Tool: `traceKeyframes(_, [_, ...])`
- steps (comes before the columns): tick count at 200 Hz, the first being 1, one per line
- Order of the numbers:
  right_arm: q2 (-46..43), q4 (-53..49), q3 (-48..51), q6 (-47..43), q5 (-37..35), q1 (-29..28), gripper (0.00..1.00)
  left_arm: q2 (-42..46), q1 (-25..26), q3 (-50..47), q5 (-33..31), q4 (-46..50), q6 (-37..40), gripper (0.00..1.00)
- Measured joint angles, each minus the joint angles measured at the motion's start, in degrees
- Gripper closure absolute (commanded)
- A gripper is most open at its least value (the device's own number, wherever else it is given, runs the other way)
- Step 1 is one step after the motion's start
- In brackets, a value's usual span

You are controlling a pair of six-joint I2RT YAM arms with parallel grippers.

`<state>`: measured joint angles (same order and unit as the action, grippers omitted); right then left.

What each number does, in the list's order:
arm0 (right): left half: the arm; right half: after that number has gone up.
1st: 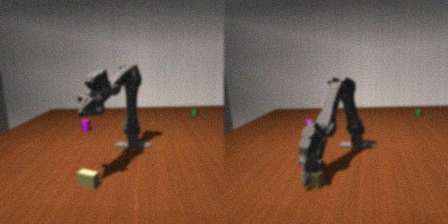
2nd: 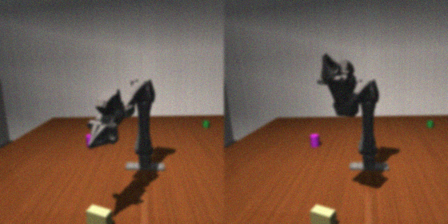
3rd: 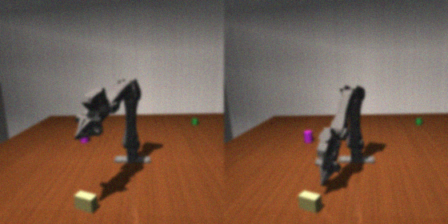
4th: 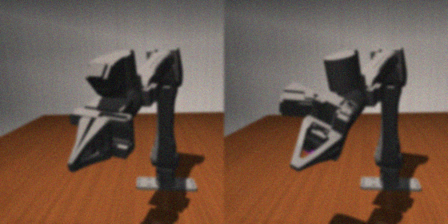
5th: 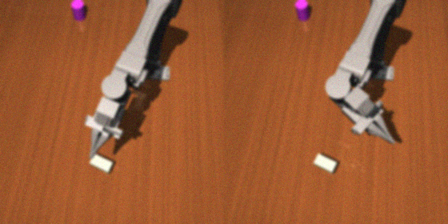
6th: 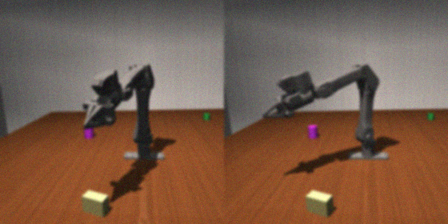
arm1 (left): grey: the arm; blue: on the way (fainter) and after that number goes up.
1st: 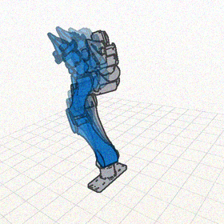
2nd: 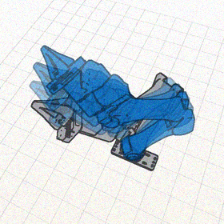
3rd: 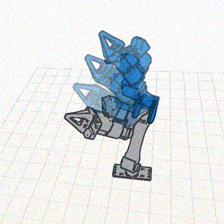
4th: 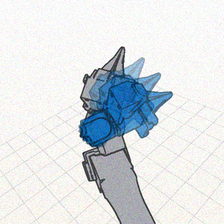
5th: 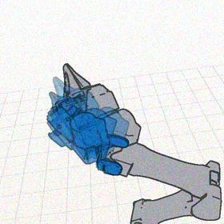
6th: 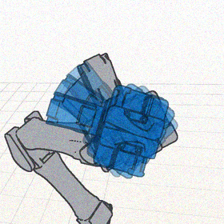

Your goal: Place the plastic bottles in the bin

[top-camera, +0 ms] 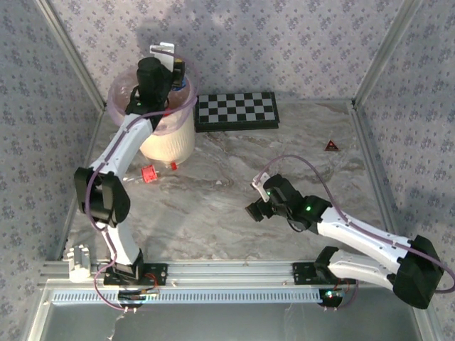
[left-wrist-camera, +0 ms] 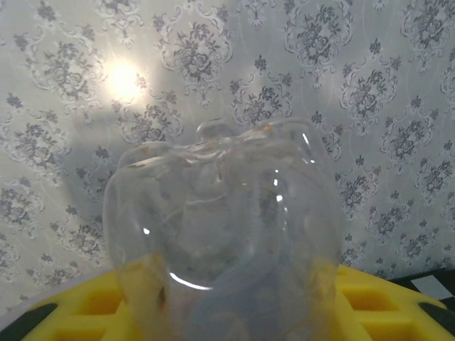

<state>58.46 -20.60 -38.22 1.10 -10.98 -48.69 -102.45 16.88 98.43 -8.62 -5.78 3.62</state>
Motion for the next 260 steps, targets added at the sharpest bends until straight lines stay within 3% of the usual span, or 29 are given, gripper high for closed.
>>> traceKeyframes(90, [-0.17,1.09,0.04,0.07,1.99,1.07,0.03,6.38,0.02,-6.93,-1.75,0.17,-0.52,1.00])
traceKeyframes(138, [-0.13,1.09,0.04,0.24,2.38,1.05,0.03,10.21,0.17,-9.55,-6.54,2.12,-0.42,1.00])
traceKeyframes(182, [0.48,1.07,0.04,0.24,2.47,1.05,0.03,8.55,-1.31,-5.07,-8.28,7.15,0.22,1.00])
traceKeyframes(260, [2.58,1.09,0.02,0.26,2.86,1.05,0.03,3.93,-2.73,-3.76,-9.66,6.58,1.84,1.00])
